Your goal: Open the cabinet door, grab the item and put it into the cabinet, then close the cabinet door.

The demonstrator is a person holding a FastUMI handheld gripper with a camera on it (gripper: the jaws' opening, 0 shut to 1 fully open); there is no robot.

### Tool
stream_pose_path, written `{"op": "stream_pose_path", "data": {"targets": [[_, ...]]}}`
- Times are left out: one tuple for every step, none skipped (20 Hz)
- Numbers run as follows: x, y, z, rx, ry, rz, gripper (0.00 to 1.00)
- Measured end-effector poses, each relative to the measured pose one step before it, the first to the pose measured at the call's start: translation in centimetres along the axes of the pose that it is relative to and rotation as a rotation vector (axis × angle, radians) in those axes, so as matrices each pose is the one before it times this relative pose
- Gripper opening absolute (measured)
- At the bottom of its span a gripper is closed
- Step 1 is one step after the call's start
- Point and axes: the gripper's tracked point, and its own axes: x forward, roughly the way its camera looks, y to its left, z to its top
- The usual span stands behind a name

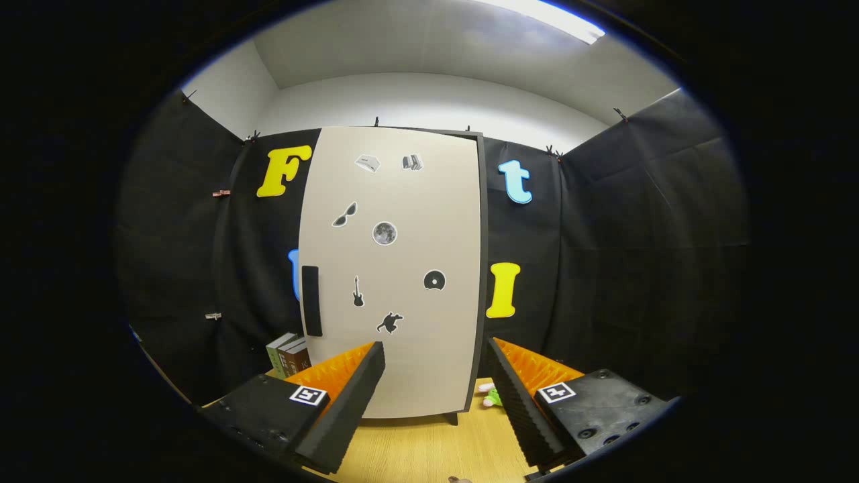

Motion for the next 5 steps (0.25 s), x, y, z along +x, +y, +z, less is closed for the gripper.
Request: {"op": "stream_pose_path", "data": {"targets": [[0.033, 0.1, 0.038, 0.00349, 0.00033, 0.00338, 0.98], [0.099, 0.071, -0.073, 0.00242, 0.00048, 0.00228, 0.98], [0.02, 0.042, 0.022, 0.00079, 0.00017, 0.00196, 0.98], [0.064, 0.029, 0.109, -0.00014, -0.00209, 0.0009, 0.98], [-0.053, 0.015, 0.193, -0.00225, -0.00271, 0.00036, 0.98]]}}
